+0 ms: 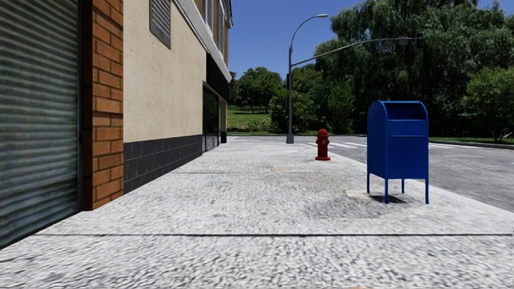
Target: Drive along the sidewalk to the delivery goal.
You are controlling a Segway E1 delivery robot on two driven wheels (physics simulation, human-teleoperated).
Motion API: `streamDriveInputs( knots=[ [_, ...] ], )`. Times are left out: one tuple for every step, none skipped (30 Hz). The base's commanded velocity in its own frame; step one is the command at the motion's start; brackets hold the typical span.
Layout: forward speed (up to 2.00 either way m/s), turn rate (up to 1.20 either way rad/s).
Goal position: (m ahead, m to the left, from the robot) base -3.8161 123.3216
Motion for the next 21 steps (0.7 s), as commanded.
streamDriveInputs(
  knots=[
    [2.0,0.0],
    [2.0,0.0],
    [2.0,0.0],
    [2.0,0.0],
    [2.0,0.0],
    [2.0,0.0],
    [2.0,0.0],
    [2.0,0.0],
    [2.0,0.0],
    [2.0,0.0],
    [2.0,0.0],
    [2.0,0.0],
    [2.0,0.0],
    [2.0,0.0],
    [2.0,0.0],
    [2.0,0.0],
    [2.0,0.0],
    [2.0,0.0],
    [2.0,0.0],
    [2.0,0.0],
    [2.0,0.0]
  ],
)
